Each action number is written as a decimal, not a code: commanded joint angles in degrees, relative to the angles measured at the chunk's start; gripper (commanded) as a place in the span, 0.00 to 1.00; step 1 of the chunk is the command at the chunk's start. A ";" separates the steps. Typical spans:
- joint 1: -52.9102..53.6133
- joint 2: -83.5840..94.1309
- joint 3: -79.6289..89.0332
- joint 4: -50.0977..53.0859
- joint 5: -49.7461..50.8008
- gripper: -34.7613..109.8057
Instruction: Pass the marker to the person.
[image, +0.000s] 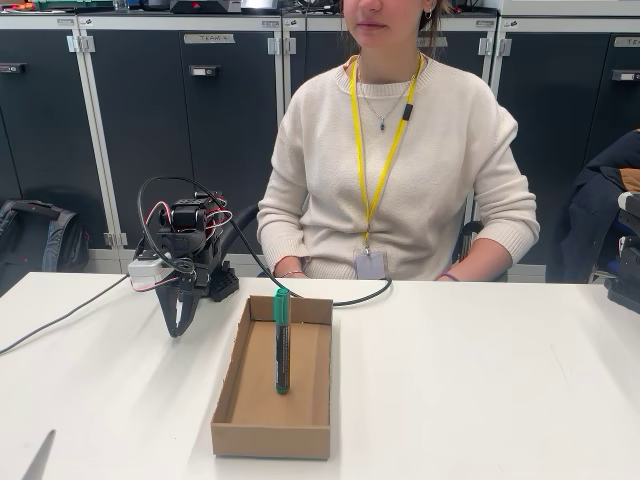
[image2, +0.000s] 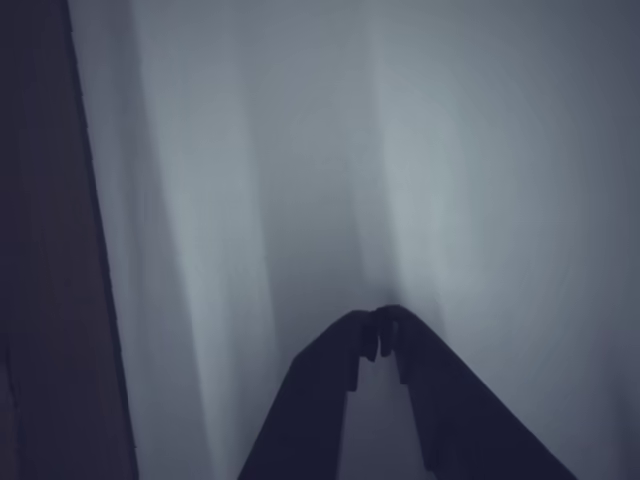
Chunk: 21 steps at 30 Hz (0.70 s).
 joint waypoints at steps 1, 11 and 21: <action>-0.18 -0.79 0.18 -5.01 -6.50 0.25; -4.48 -8.35 -10.28 -8.44 -22.41 0.26; -8.26 -12.74 -21.88 -6.86 -26.63 0.27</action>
